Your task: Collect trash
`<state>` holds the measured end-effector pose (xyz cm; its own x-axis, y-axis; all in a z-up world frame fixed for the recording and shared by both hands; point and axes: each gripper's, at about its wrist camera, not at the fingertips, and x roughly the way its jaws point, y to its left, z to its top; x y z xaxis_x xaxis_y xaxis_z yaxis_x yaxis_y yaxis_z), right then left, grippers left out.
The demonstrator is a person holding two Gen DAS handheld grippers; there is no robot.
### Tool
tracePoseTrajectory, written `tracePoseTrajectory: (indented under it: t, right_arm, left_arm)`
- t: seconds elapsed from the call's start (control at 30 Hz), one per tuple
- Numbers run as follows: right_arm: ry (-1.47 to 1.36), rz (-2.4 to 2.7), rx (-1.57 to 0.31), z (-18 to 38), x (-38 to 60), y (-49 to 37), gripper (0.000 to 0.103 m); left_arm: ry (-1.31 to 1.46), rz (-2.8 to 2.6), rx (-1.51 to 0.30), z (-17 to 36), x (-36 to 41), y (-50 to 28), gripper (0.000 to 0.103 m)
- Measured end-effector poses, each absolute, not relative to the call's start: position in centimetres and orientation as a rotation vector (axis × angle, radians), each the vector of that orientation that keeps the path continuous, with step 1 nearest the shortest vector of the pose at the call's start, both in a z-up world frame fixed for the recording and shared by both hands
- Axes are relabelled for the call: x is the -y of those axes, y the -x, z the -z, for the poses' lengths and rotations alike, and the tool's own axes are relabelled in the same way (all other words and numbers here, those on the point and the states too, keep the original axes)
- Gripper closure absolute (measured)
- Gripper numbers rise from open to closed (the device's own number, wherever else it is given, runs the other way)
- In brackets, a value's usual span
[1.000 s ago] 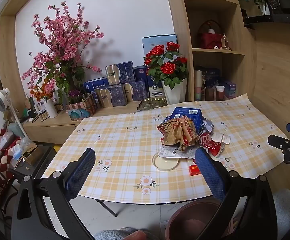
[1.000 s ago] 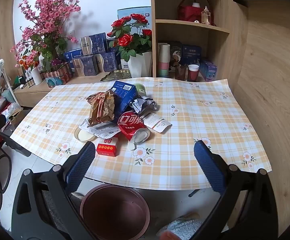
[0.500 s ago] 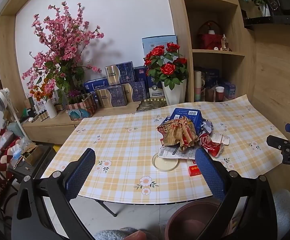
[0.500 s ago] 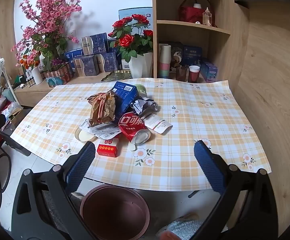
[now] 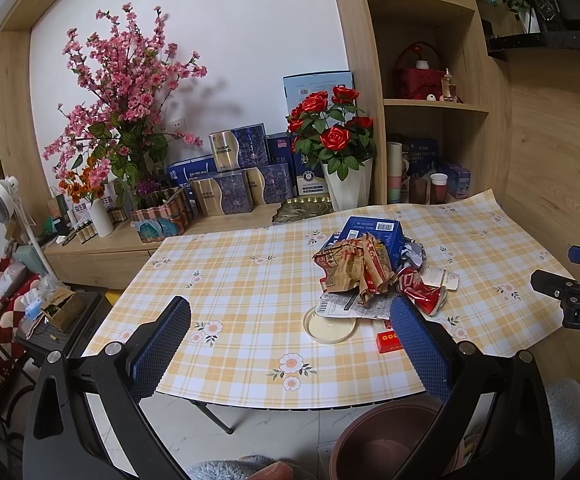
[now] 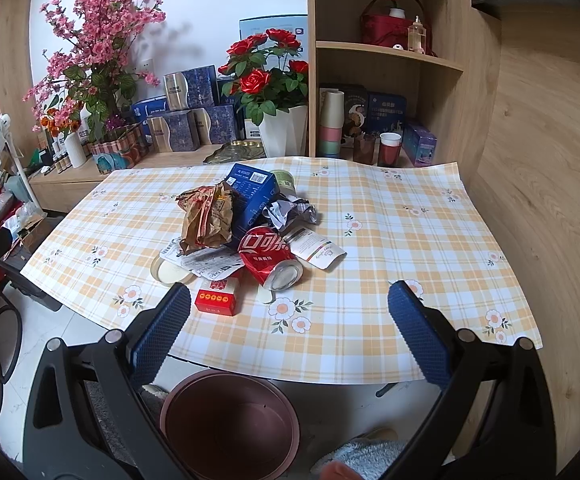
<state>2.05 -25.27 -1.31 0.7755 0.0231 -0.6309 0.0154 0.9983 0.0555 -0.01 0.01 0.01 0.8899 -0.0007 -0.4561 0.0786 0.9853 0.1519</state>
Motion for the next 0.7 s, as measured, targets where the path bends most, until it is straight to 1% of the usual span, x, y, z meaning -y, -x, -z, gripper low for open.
tracePoseTrajectory:
  t: [0.7]
  right_arm:
    - [-0.059, -0.002, -0.685, 1.5, 25.34, -2.03, 0.006]
  left_arm:
    - [-0.167, 0.042, -0.473, -0.01, 0.0, 0.01, 0.005]
